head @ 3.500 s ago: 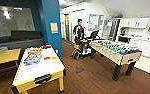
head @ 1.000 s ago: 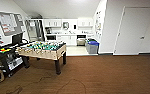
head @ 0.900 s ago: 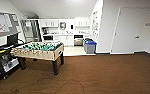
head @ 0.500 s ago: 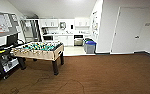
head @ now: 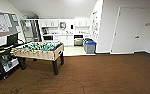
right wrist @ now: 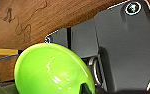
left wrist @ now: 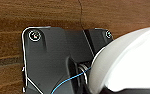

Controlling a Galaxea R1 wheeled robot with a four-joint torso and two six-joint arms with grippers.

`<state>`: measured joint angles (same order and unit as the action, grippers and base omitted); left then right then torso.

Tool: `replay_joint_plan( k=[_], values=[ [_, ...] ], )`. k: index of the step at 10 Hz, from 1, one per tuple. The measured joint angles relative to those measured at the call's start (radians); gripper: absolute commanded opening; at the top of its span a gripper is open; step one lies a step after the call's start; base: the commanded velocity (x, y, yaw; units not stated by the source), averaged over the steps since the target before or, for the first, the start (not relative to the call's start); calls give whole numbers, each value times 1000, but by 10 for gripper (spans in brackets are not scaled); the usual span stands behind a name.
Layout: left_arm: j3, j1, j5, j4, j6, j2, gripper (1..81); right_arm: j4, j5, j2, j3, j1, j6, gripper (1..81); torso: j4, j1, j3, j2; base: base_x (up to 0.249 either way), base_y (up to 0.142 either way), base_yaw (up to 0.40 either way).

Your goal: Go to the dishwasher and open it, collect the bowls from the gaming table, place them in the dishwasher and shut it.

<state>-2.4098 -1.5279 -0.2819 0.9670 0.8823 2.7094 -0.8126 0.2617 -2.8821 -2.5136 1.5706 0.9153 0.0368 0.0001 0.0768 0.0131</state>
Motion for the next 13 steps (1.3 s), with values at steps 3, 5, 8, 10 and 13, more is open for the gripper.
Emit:
replay_joint_plan(
  k=[3, 5, 8, 10, 13],
  values=[
    [0, -1, -2, 0, 0, 0, 10, 0, 0, 0, 0, 0, 0, 10, 0, 0, 0, 0, 52, 0, 0],
    [0, -13, -1, 1, -1, 0, 10, -3, -1, 0, 0, 14, 0, 10, 0, -1, 0, 1, 107, 0, 0],
    [0, 5, -5, 0, -7, 0, 10, -3, 0, 0, 0, -1, 0, 10, 0, 0, 0, 1, 130, 0, 0],
    [0, -3, -4, 0, -7, -1, 10, -4, 0, -2, 0, 3, 0, 10, 0, 0, 0, 0, 140, 0, 0],
    [0, -2, -4, 0, -7, -1, 10, -5, 1, -3, 0, 1, 0, 10, 0, 0, 0, 0, 147, 0, 0]
  ],
)
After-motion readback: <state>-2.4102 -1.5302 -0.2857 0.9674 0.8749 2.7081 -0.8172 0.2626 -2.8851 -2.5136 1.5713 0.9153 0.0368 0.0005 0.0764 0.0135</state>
